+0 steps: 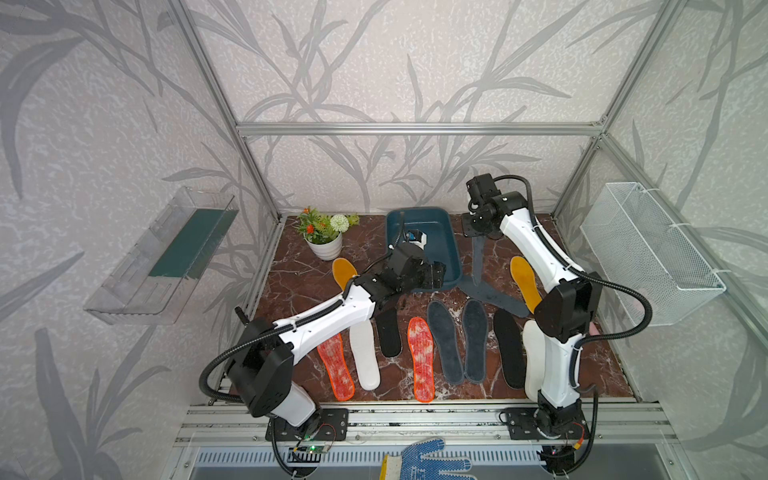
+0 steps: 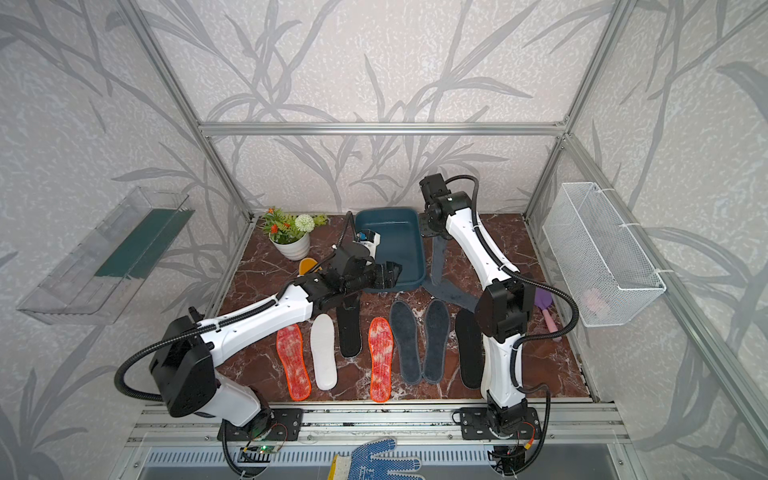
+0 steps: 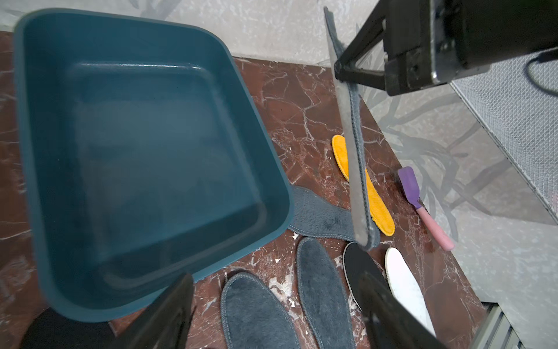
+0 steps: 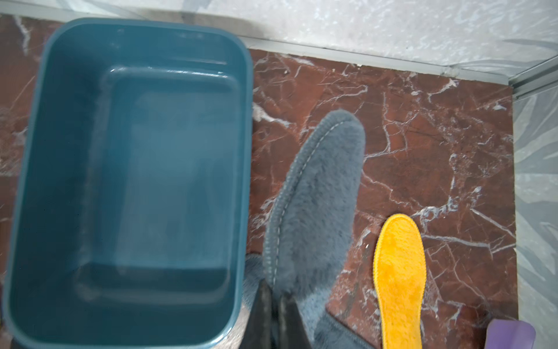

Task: Put the insoles into the storage box
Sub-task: Pick up the insole from the center of the board.

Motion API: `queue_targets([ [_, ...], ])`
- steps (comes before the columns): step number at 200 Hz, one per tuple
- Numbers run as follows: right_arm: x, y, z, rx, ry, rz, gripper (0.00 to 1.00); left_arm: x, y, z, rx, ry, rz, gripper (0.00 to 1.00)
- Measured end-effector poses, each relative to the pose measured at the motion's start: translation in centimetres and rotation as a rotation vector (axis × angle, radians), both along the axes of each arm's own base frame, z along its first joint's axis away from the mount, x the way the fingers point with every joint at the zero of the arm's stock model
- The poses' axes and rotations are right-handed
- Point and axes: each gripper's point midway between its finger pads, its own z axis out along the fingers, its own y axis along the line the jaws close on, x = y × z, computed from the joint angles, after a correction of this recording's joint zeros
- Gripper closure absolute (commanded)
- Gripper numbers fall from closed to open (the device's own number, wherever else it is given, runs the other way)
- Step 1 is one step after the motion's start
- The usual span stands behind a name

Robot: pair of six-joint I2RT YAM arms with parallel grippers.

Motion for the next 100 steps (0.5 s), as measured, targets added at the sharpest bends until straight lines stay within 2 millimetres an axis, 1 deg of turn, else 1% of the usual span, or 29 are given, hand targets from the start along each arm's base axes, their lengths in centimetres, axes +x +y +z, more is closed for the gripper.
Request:
queue_targets([
  [26,-1.9,1.3,-0.7,-0.004,0.026,0.017,1.00,0.0,-1.7,-0.9,0.003,0.010,-0.025,0.14],
  [52,-3.6,1.5,-1.8,-0.007,0.064,0.014,1.00,-0.1,-2.8,-0.8,-0.036,0.015,-0.040,0.14],
  [81,-4.5,1.4,-2.4,0.004,0.081,0.003,1.00,-0.2,-4.4,0.0,-0.118,0.015,-0.081,0.14],
  [100,-4.7,1.5,-2.2,0.023,0.074,0.000,1.00,-0.4,-5.6,0.0,-0.164,0.024,-0.117,0.15],
])
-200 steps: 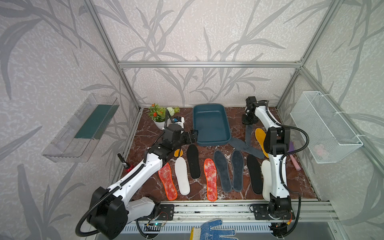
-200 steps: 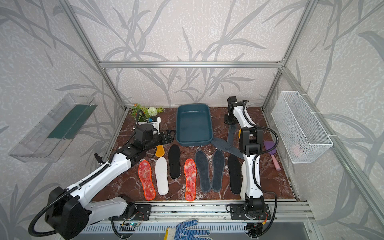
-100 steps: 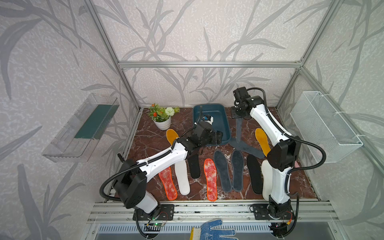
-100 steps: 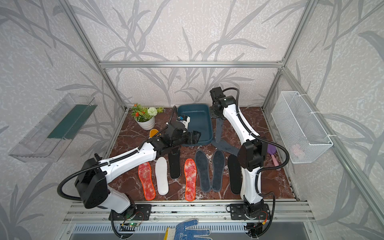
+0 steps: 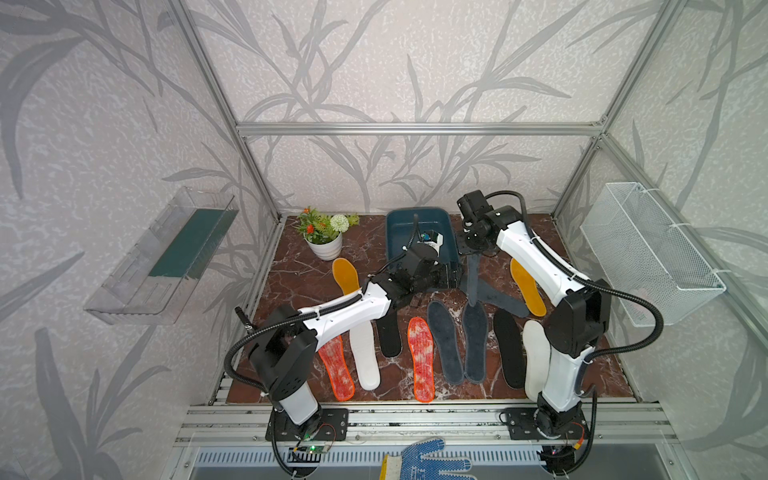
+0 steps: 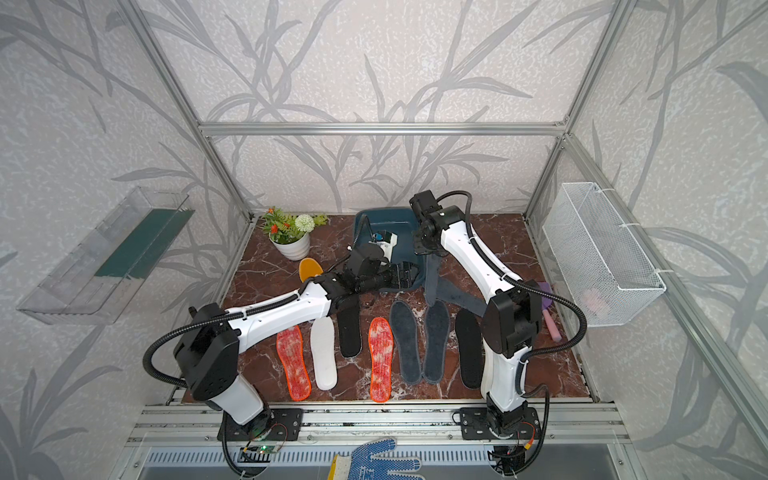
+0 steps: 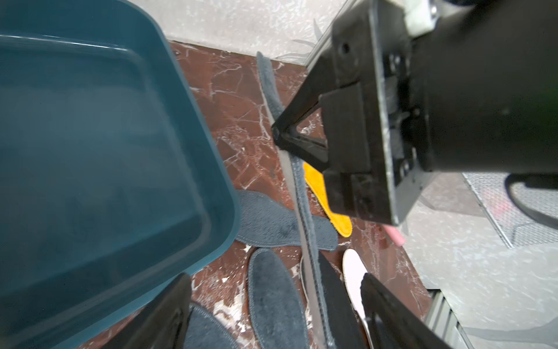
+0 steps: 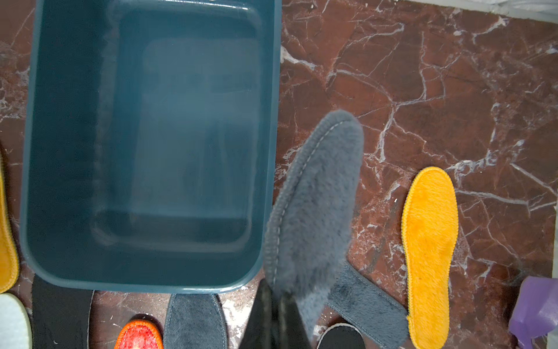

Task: Put the insoles into the storage box
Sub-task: Pick up the insole from the center of the board.

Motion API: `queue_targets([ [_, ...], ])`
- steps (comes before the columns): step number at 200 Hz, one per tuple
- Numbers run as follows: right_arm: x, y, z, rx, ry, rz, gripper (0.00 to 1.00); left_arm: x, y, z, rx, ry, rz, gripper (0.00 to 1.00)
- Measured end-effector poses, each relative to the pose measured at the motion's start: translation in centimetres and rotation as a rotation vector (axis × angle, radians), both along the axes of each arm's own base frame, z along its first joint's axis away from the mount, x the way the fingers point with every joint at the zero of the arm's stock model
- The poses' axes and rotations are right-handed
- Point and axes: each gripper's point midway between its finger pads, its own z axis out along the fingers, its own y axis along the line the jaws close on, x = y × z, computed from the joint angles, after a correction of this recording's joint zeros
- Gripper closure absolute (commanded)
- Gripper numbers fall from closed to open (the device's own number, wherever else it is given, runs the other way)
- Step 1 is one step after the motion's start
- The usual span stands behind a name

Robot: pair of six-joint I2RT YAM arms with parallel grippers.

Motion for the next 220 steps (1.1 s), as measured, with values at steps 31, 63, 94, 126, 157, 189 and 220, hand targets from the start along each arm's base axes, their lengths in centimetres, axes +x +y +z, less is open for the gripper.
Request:
queue_targets([
  [31,-0.2,0.6,0.9,0.029,-0.025,0.001,1.00,-0.5,-1.4,-1.5,-0.008,0.038,-0.042,0.15],
  [63,-0.6,1.7,1.4,0.059,-0.037,0.020,1.00,-0.8,-2.2,-3.9,0.010,0.093,-0.059,0.17],
  [94,-1.2,2.8,1.2,0.076,-0.030,0.044,1.00,-0.9,-2.4,-4.7,0.025,0.119,-0.057,0.34],
  [126,-1.6,3.5,1.1,0.102,-0.020,0.060,0.99,-0.4,-2.6,-3.6,0.012,0.104,-0.050,0.91],
  [157,-2.1,4.1,1.7,0.140,-0.025,0.077,0.79,-0.4,-2.6,-3.4,0.013,0.097,-0.051,1.00],
  [189,-2.6,4.3,3.2,0.187,-0.052,0.092,0.40,-0.8,-1.9,-2.8,0.011,0.076,-0.054,1.00],
  [220,-3.5,3.7,6.9,0.315,-0.129,0.110,0.29,-1.7,-0.7,-1.9,-0.002,0.034,-0.070,1.00],
])
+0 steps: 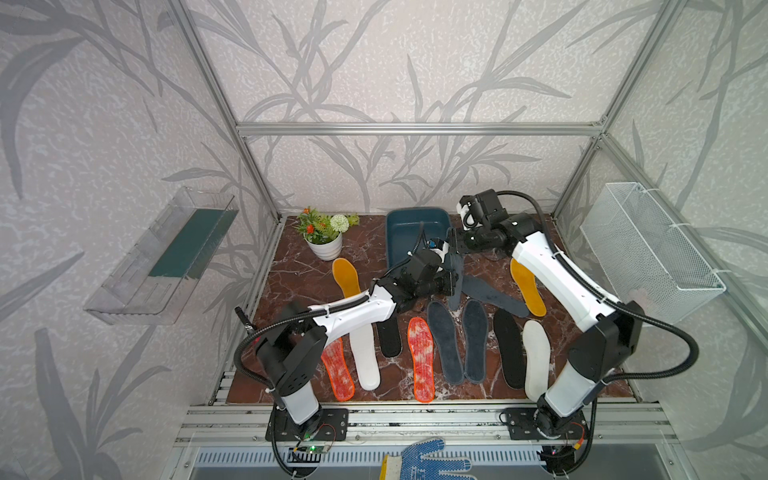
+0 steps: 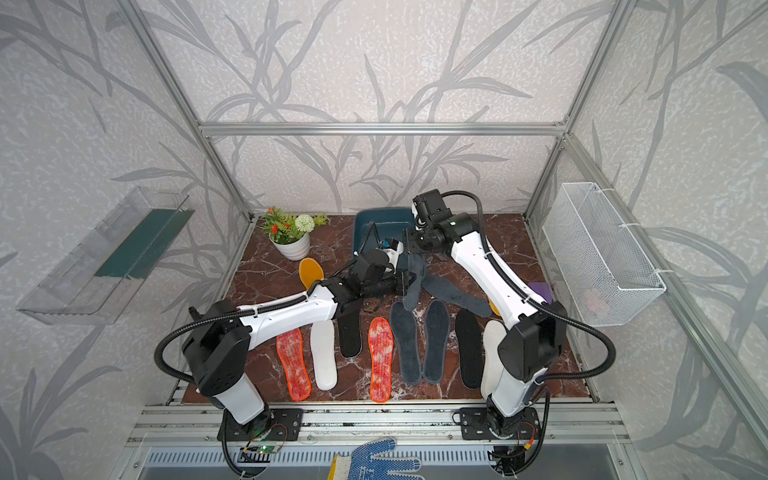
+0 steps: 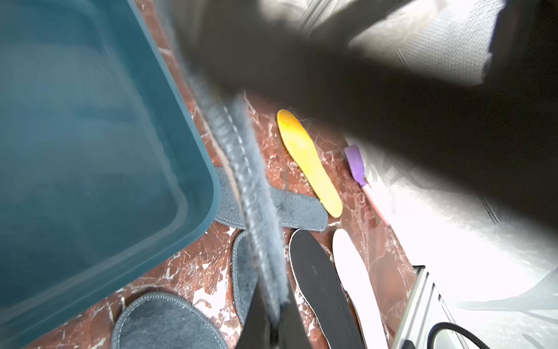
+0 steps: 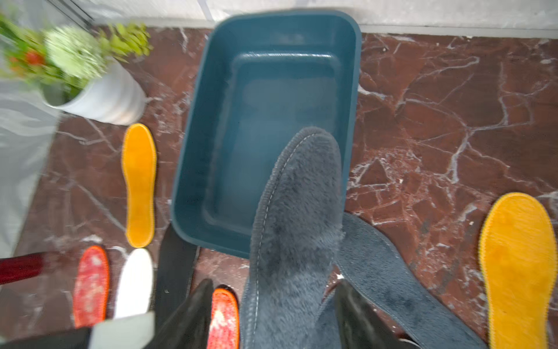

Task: Put the insoles into the storage box
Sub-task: Pick up the insole from the center of the board.

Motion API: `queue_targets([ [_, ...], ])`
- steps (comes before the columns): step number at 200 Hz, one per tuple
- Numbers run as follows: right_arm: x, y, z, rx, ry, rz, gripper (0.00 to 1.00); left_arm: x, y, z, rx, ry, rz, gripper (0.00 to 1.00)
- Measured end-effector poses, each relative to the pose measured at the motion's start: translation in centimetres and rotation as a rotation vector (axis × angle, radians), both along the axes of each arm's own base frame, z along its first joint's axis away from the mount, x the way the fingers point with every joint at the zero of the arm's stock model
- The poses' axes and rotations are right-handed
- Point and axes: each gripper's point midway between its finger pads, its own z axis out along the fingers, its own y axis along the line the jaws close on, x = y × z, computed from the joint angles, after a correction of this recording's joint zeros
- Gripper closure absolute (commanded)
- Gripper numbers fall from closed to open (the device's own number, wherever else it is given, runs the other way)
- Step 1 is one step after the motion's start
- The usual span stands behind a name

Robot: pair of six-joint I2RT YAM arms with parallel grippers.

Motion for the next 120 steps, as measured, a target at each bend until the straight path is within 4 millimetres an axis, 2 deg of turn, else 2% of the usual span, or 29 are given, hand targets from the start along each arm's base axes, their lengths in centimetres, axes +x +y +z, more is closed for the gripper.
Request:
queue_targets([
  [27,-1.5,-2.9,3.4,0.164,-0.083,-0.029,0.25,-0.7,1.6,1.0,-0.023,-0.041,-0.010,1.00],
  [49,-2.9,-5.2,4.4,0.266,-0.133,-0.060,0.24,-1.2,3.4,2.0,-0.058,-0.078,-0.019,1.00],
  [72,-4.5,-5.2,2.9,0.326,-0.118,-0.031,0.26,-0.9,5.8,3.4,-0.118,-0.107,-0.022,1.00],
  [102,-5.9,-3.0,-0.4,0.421,-0.026,0.071,0.30,-0.7,8.4,5.0,-0.183,-0.140,-0.029,1.00],
  [120,-6.4,-1.3,-1.3,0.476,0.005,0.136,0.34,-1.4,9.0,6.0,-0.220,-0.149,-0.064,1.00],
])
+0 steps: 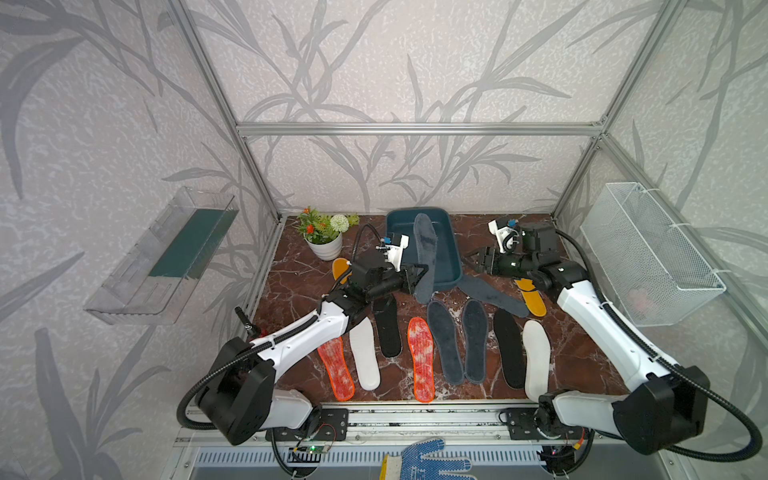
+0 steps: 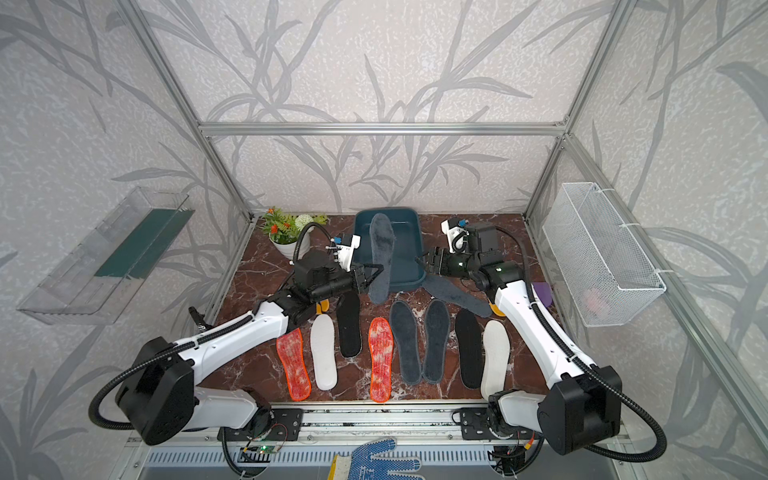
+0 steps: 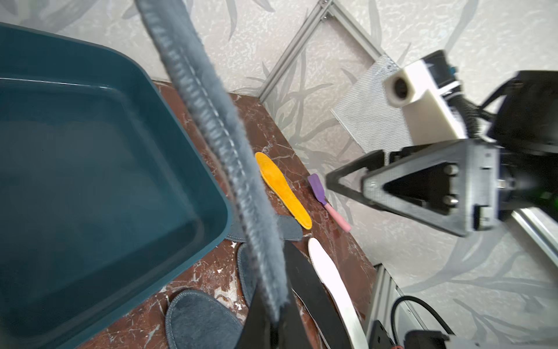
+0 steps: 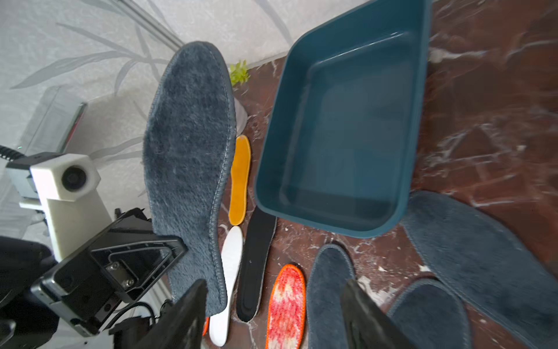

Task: Put the insoles into the storage box
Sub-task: Pick up the insole from the center of the board.

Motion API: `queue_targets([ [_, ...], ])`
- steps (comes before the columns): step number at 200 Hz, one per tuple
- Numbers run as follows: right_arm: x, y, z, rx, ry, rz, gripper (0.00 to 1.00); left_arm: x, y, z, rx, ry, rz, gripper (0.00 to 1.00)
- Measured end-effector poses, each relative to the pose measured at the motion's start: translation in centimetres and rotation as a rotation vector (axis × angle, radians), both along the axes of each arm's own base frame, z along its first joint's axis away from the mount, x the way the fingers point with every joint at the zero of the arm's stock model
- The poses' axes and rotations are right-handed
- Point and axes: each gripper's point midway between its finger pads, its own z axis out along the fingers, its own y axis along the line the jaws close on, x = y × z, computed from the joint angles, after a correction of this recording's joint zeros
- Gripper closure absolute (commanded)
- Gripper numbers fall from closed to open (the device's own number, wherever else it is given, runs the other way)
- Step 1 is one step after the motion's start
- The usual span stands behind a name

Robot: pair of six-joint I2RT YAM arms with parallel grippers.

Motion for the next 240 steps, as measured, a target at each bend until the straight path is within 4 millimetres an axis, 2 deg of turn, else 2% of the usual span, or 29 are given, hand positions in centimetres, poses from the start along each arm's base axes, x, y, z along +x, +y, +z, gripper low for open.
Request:
queue_targets([
  [38,-0.6,4.1,0.8,0.080,-0.041,0.138,0.42,-1.6,0.7,1.8,-0.044,-0.027,-0.079,1.00],
  [65,-0.5,6.6,0.8,0.134,-0.040,0.202,0.49,-2.2,0.8,1.5,-0.051,-0.015,-0.112,1.00],
  [94,-0.3,8.3,0.5,0.164,-0.021,0.232,0.56,-2.6,0.8,1.2,-0.055,-0.004,-0.133,1.00],
  [126,-0.2,9.5,1.3,0.195,-0.029,0.243,0.68,-2.7,0.8,1.3,-0.059,-0.002,-0.141,1.00],
  [140,0.0,9.6,1.5,0.213,-0.020,0.235,0.70,-2.6,0.9,1.4,-0.063,-0.004,-0.143,1.00],
  [156,0.3,9.8,1.6,0.233,-0.011,0.228,0.67,-2.5,1.0,1.5,-0.069,-0.001,-0.137,1.00],
  [173,0.4,10.0,1.6,0.246,0.002,0.223,0.53,-2.3,1.2,1.6,-0.075,0.003,-0.129,1.00],
  [184,0.4,10.0,1.7,0.252,0.003,0.219,0.48,-2.3,1.3,1.6,-0.077,0.004,-0.128,1.00],
  [215,0.2,9.5,1.1,0.271,0.022,0.195,0.48,-2.5,1.6,2.5,-0.089,-0.014,-0.129,1.00],
  [240,0.0,9.4,0.8,0.295,0.038,0.195,0.54,-2.8,1.8,3.1,-0.097,-0.026,-0.136,1.00],
])
